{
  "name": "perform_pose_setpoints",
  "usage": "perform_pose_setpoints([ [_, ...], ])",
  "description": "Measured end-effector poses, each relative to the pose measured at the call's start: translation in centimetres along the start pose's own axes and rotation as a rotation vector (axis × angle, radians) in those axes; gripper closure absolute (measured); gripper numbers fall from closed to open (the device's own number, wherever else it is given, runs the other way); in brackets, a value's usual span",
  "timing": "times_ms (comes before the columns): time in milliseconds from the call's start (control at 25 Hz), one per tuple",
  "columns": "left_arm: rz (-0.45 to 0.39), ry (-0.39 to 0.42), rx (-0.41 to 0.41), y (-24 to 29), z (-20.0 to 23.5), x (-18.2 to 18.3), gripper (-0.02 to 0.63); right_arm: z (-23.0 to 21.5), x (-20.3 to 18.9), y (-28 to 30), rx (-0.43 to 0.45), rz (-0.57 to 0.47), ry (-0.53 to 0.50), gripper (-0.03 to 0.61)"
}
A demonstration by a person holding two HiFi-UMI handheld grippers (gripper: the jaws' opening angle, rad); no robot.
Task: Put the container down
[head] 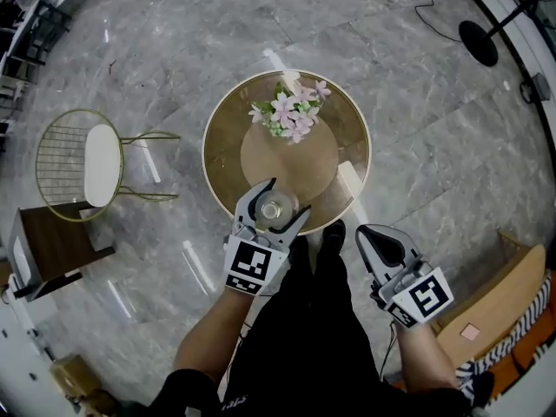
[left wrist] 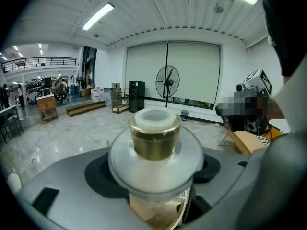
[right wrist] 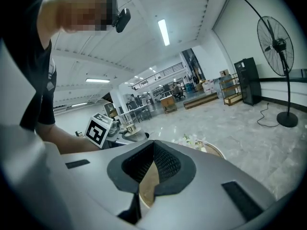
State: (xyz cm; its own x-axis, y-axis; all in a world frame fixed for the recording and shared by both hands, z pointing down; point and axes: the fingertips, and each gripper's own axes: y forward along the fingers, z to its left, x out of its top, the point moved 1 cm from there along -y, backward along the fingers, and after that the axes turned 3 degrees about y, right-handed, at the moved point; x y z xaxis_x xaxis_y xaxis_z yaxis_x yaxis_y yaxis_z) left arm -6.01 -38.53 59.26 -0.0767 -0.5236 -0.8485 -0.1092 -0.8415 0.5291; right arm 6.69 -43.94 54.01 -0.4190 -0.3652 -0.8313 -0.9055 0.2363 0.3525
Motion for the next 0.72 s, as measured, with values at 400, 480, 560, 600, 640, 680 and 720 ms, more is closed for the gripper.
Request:
perform_pose_setpoints([
  [400,0.056,-0.017,-0.057,9.0,-0.4,-9.7,0.27,-6.0,-8.2,5.2,0.013,0.051,0.043,0.563],
  [480,0.066,-0.026,-0.057,10.5,-0.2,-11.5,0.27,-7.2,-9.7,6.1,0.016,0.064,0.046,0.563],
  [560,0.077,-0.034,-0.056,11.9,-0.1,-13.2,0.27,-8.3,-11.0,6.9,0.02,0.078,0.041,0.563],
  [600,0.082,-0.036,-0.057,12.6,-0.2,-14.0,0.27,-8.8,-11.6,7.1,0.021,0.085,0.038,0.563],
  [640,0.086,-0.037,-0.059,13.2,-0.2,-14.8,0.27,-9.2,-12.3,7.4,0.021,0.092,0.037,0.563],
  [680,0.09,-0.036,-0.062,13.8,-0.2,-15.6,0.27,-9.6,-13.0,7.6,0.021,0.097,0.038,0.563],
  [720,0.095,-0.034,-0.066,14.4,-0.3,-16.4,0.27,-10.0,-13.6,7.9,0.021,0.1,0.039,0.563],
])
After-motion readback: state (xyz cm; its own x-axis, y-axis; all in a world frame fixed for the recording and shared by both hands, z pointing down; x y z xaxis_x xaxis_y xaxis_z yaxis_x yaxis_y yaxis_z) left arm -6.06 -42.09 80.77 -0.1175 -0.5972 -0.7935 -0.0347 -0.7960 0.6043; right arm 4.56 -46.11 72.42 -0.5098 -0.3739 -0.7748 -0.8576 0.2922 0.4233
